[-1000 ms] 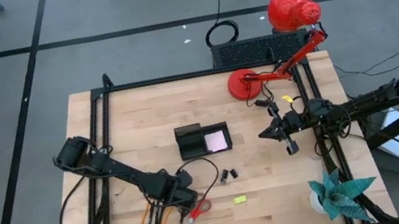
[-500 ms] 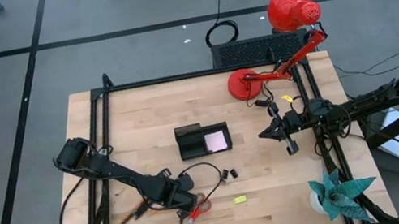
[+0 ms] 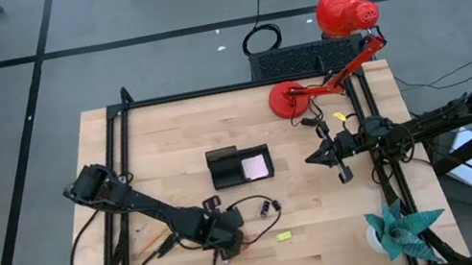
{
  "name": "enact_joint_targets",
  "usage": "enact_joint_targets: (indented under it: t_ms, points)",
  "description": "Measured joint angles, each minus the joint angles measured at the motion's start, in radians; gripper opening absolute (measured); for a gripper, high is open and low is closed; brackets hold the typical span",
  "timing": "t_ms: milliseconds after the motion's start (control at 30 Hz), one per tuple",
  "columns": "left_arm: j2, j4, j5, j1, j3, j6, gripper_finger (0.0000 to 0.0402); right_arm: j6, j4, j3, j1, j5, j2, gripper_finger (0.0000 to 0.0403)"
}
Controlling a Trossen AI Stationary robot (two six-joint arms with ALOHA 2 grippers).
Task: Pick and place office supplies into organizer
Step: Put the orange pencil into the black desk organizer
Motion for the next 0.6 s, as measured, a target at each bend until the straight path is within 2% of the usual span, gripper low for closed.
enact_joint_targets:
  t_ms: [133,333,467,600]
  points:
    - [-0.045,0.105,-0.012,-0.004,-0.002,0.107,0.0012,0.000,-0.002,0.000,0.000,0.000,0.000,0.0000]
    - [-0.155,0.121,-0.156,-0.001,-0.001,0.321,0.0015,0.000,0.001,0.000,0.002,0.000,0.002,0.0000]
    - [-0.231,0.200,-0.245,0.021,-0.001,0.552,0.0009,0.000,0.001,0.000,0.002,0.000,0.001,0.0000]
    - [-0.284,0.359,-0.259,0.064,0.001,0.808,0.0010,0.000,0.003,0.000,0.002,0.000,0.002,0.0000]
